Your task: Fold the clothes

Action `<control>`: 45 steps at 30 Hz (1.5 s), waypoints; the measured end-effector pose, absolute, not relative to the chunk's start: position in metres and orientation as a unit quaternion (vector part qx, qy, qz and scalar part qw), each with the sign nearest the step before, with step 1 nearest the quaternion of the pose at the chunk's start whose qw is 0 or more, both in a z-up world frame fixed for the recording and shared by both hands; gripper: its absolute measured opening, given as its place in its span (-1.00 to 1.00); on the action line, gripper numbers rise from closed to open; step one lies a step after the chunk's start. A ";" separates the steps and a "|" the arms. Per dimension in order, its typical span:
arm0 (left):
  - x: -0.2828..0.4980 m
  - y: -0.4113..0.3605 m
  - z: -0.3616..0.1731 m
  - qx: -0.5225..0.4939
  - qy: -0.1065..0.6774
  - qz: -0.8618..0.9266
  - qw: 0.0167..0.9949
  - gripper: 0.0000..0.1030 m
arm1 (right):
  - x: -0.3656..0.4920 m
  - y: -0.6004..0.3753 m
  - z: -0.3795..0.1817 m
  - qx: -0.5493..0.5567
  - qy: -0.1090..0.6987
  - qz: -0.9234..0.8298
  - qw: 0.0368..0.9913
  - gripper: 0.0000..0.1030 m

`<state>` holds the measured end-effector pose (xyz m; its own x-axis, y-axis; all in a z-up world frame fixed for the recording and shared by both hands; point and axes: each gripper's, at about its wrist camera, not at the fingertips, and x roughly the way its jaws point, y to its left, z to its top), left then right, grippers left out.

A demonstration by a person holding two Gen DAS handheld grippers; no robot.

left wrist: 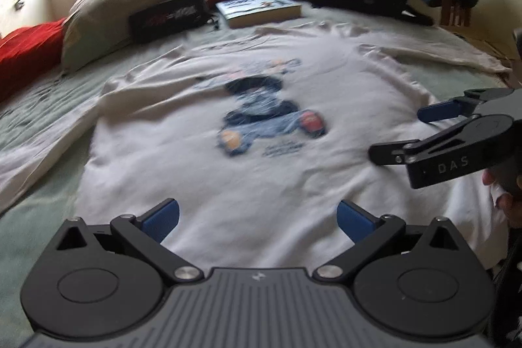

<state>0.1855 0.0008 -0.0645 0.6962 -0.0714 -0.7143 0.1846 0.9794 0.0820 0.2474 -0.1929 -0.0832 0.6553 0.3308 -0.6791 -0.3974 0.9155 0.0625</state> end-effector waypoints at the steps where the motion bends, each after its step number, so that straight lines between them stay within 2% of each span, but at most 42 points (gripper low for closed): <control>1: 0.188 -0.003 -0.068 0.076 0.389 -0.070 0.916 0.99 | 0.245 -0.195 -0.079 -0.041 0.361 0.200 0.910 1.00; 8: 0.188 0.003 -0.076 0.049 0.401 -0.064 0.912 0.99 | 0.223 -0.207 -0.059 -0.033 0.356 0.199 0.913 1.00; 17: 0.192 0.002 -0.078 0.042 0.409 -0.053 0.910 0.99 | 0.210 -0.184 -0.084 -0.089 0.384 0.206 0.896 1.00; 23: 0.189 -0.003 -0.062 0.057 0.387 -0.065 0.918 0.98 | 0.211 -0.188 -0.086 -0.075 0.386 0.211 0.895 1.00; 28: 0.196 0.004 -0.078 0.047 0.424 -0.046 0.903 0.99 | 0.209 -0.187 -0.087 -0.078 0.383 0.210 0.896 1.00; 38: 0.199 0.005 -0.073 0.017 0.420 -0.044 0.906 0.99 | 0.209 -0.188 -0.089 -0.077 0.377 0.212 0.898 1.00; 45: 0.194 0.007 -0.074 0.035 0.425 -0.040 0.903 0.99 | 0.209 -0.188 -0.090 -0.079 0.375 0.211 0.899 1.00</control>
<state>0.1938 0.0071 -0.0741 0.6349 -0.0422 -0.7714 0.1013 0.9944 0.0290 0.2088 -0.1875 -0.0901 0.6291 0.3208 -0.7081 -0.4389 0.8984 0.0171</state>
